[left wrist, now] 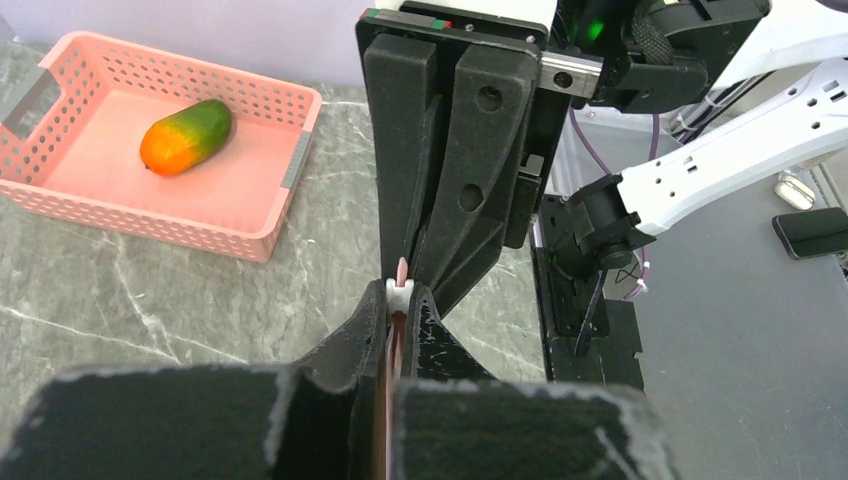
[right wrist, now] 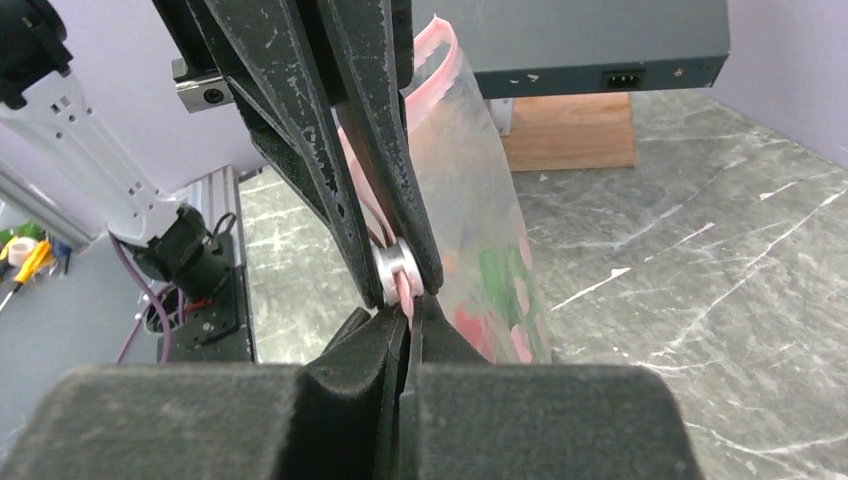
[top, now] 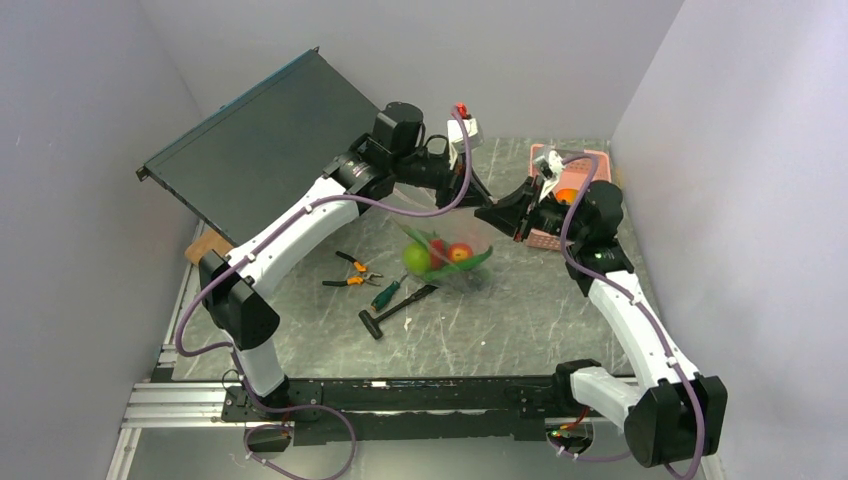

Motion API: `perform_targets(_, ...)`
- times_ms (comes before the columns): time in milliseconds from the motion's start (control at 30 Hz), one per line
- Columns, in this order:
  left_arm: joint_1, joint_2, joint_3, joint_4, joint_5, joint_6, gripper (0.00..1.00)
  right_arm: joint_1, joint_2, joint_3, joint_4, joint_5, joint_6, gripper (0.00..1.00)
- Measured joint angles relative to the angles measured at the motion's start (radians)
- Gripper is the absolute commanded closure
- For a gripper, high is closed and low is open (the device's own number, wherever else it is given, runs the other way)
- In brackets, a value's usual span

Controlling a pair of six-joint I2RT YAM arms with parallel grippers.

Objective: Place the food in the zip-top bag and seal the zipper
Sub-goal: Zip the zipper food storage bag at the center of the board.

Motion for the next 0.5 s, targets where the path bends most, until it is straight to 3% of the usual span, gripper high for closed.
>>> perform_targets(500,0.047,-0.019,-0.019,-0.039,0.021,0.002,1.00,0.003,-0.048,-0.058,0.083,0.087,0.075,0.99)
